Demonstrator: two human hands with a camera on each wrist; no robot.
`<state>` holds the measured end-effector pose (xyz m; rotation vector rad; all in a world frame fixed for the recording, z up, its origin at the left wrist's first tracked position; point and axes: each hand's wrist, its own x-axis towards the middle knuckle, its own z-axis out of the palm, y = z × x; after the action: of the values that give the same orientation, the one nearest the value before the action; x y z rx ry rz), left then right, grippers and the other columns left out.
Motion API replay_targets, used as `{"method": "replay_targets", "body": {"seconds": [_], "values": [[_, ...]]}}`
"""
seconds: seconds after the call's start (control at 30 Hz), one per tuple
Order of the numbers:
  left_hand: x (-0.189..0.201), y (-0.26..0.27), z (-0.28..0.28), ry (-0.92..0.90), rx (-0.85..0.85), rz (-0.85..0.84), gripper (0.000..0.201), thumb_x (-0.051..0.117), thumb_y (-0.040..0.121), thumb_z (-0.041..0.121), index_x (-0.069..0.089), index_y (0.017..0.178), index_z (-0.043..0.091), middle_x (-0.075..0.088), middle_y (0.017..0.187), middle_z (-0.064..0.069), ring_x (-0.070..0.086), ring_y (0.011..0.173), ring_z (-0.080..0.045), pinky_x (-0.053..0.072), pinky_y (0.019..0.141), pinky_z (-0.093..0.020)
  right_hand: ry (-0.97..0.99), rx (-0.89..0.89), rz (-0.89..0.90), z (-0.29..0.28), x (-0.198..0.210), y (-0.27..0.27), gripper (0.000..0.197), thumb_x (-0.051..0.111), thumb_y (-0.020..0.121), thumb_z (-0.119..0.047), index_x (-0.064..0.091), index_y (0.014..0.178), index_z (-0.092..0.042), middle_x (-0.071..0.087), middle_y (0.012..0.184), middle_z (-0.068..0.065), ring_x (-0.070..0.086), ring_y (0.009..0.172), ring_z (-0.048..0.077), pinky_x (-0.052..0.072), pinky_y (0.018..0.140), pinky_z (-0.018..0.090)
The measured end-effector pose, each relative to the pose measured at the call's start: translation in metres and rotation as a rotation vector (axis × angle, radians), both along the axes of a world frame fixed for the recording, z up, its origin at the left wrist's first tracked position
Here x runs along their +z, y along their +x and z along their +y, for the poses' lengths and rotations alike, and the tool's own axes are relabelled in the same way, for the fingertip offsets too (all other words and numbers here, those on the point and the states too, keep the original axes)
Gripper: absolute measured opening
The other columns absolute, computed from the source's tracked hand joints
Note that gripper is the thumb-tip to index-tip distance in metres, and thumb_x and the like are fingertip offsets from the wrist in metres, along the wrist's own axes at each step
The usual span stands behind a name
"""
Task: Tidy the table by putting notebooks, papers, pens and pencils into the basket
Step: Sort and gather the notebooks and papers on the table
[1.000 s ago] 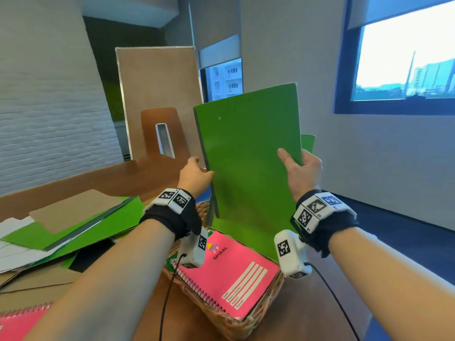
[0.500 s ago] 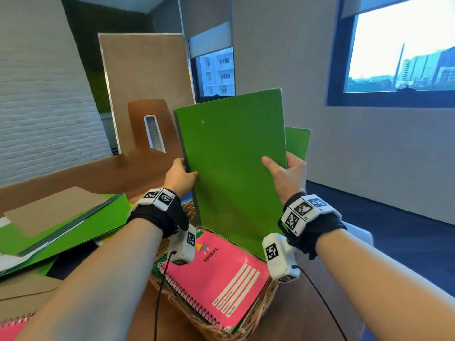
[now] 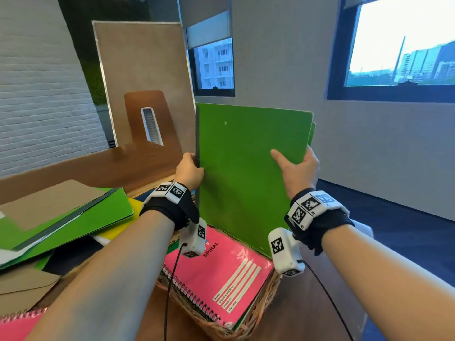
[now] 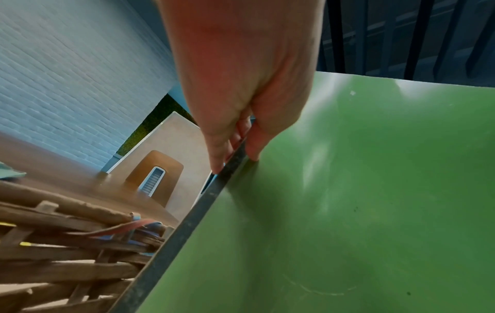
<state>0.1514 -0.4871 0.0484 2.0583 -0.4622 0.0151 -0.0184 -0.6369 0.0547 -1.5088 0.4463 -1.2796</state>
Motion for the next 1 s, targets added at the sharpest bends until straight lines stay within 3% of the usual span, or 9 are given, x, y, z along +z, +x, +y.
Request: {"method": "replay_targets", "body": {"seconds": [0.13, 0.23, 0.43, 0.57, 0.67, 0.77, 0.83, 1.0], "values": [[-0.007, 0.003, 0.000, 0.037, 0.005, 0.015, 0.035, 0.053, 0.091, 0.002, 0.045, 0.124, 0.007, 0.056, 0.123, -0.015, 0.054, 0.112, -0.033, 0.047, 0.096, -0.046, -0.065, -0.078, 0.036, -0.002, 0.000, 0.000, 0.031, 0.073, 0.079, -0.017, 0.057, 0.105, -0.009, 0.059, 0.086, -0.011, 0.058, 0.080, 0.007, 0.052, 0.083, 0.022], [-0.013, 0.006, 0.003, 0.038, 0.017, 0.010, 0.037, 0.055, 0.090, 0.001, 0.045, 0.126, 0.008, 0.056, 0.124, -0.014, 0.053, 0.114, -0.031, 0.047, 0.096, -0.043, -0.110, -0.087, 0.064, -0.003, -0.002, 0.001, 0.023, 0.071, 0.079, -0.017, 0.058, 0.099, -0.013, 0.063, 0.087, -0.009, 0.063, 0.080, 0.011, 0.055, 0.084, 0.033], [-0.001, 0.009, 0.001, -0.029, 0.060, -0.082, 0.037, 0.050, 0.089, -0.005, 0.050, 0.124, 0.005, 0.059, 0.121, -0.014, 0.054, 0.115, -0.031, 0.044, 0.099, -0.042, -0.095, -0.107, 0.053, -0.007, -0.001, 0.000, 0.023, 0.069, 0.081, -0.014, 0.057, 0.100, -0.013, 0.061, 0.080, -0.014, 0.062, 0.075, 0.011, 0.055, 0.079, 0.031], [-0.003, 0.005, -0.001, 0.042, 0.016, -0.084, 0.039, 0.052, 0.090, -0.002, 0.049, 0.127, 0.006, 0.058, 0.124, -0.014, 0.054, 0.116, -0.032, 0.045, 0.099, -0.040, -0.120, -0.216, 0.032, -0.012, 0.000, -0.002, 0.037, 0.070, 0.077, -0.014, 0.053, 0.110, -0.008, 0.061, 0.100, 0.002, 0.057, 0.084, 0.015, 0.048, 0.077, 0.023], [-0.014, 0.000, -0.001, 0.123, -0.027, -0.020, 0.040, 0.056, 0.091, 0.004, 0.048, 0.130, 0.006, 0.058, 0.128, -0.014, 0.055, 0.115, -0.031, 0.047, 0.097, -0.041, -0.162, -0.299, 0.044, -0.019, 0.001, -0.002, 0.046, 0.070, 0.075, -0.011, 0.051, 0.116, -0.004, 0.050, 0.106, 0.003, 0.049, 0.088, 0.014, 0.038, 0.078, 0.014], [-0.020, -0.006, -0.001, 0.154, -0.072, 0.001, 0.040, 0.058, 0.091, 0.007, 0.049, 0.131, 0.004, 0.057, 0.129, -0.014, 0.056, 0.115, -0.030, 0.046, 0.096, -0.037, -0.162, -0.343, 0.093, -0.024, 0.002, -0.002, 0.049, 0.071, 0.074, -0.012, 0.052, 0.119, -0.007, 0.050, 0.117, 0.007, 0.052, 0.102, 0.021, 0.043, 0.092, 0.028], [-0.020, -0.008, 0.000, 0.152, -0.083, 0.003, 0.040, 0.058, 0.091, 0.006, 0.051, 0.130, 0.004, 0.058, 0.129, -0.013, 0.055, 0.116, -0.029, 0.044, 0.093, -0.032, -0.150, -0.331, 0.099, -0.025, 0.003, -0.003, 0.051, 0.071, 0.074, -0.011, 0.051, 0.121, -0.008, 0.049, 0.121, 0.008, 0.052, 0.107, 0.021, 0.042, 0.096, 0.031], [-0.020, -0.006, 0.004, 0.202, -0.071, 0.031, 0.040, 0.062, 0.088, 0.009, 0.052, 0.127, 0.004, 0.058, 0.125, -0.015, 0.055, 0.113, -0.030, 0.046, 0.095, -0.037, -0.126, -0.294, 0.065, -0.021, 0.005, -0.003, 0.061, 0.068, 0.074, -0.004, 0.044, 0.129, -0.012, 0.044, 0.128, 0.009, 0.048, 0.103, 0.012, 0.036, 0.090, 0.014]]}}
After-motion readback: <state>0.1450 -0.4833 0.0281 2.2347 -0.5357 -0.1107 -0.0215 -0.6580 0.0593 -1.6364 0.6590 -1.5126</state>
